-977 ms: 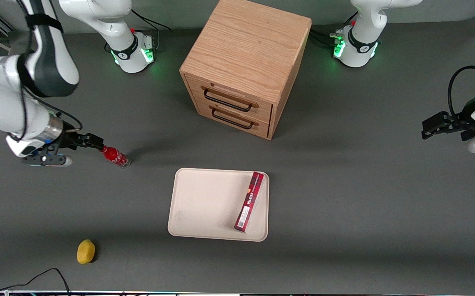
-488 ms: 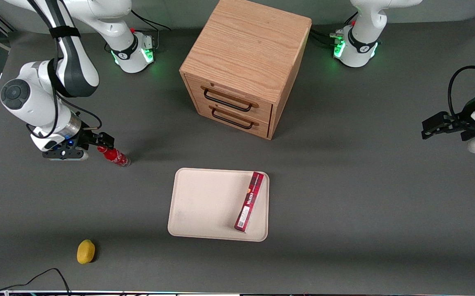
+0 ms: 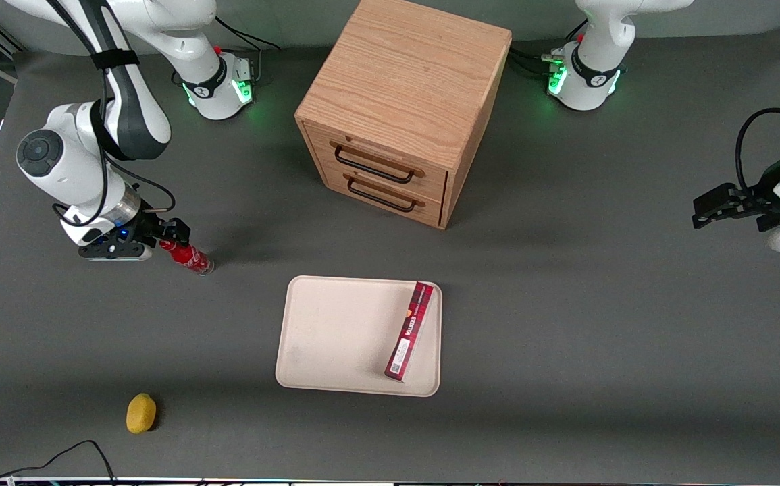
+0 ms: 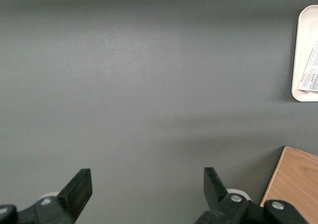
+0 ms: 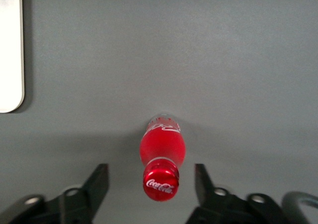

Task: Place coke bottle on tray
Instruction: 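Close the right gripper around the bottle's body, then lift the bottle with the right gripper and pull it back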

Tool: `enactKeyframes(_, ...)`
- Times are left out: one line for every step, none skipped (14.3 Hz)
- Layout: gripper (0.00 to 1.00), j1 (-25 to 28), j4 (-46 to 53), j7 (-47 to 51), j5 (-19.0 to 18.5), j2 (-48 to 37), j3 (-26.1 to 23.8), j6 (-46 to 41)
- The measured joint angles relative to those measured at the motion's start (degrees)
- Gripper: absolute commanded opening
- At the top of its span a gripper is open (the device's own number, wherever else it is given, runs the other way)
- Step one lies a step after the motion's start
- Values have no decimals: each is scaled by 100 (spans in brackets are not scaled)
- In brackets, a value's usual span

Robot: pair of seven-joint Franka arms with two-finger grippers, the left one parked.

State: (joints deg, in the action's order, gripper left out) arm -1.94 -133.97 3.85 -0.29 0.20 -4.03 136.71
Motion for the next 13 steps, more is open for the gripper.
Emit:
enactKeyframes(2,-28,-23,-55,0,0,0,18)
enactKeyframes(0,-61,-49,-100,0,0,1,42)
enactKeyframes(0,-90,-75,-138,0,-1,1,71)
enactKeyframes(0,-96,-93,-144,0,-13,1,102)
enactKeyframes(0,-96,-109,-146,0,-24,0,120)
enactKeyframes(0,-96,-115,-148,0,-30,0,120)
enactKeyframes(0,-96,-115,-148,0,-36,0,94)
enactKeyframes(0,-97,-105,-148,0,-61,3,-9)
enactKeyframes(0,-97,-67,-149,-1,-123,12,-205)
enactKeyframes(0,-98,37,-149,-2,-218,24,-522)
enactKeyframes(0,-99,220,-150,-3,-331,39,-933)
enactKeyframes(0,-99,495,-150,-3,-440,57,-1420)
enactKeyframes(0,-100,849,-150,-3,-522,72,-1951)
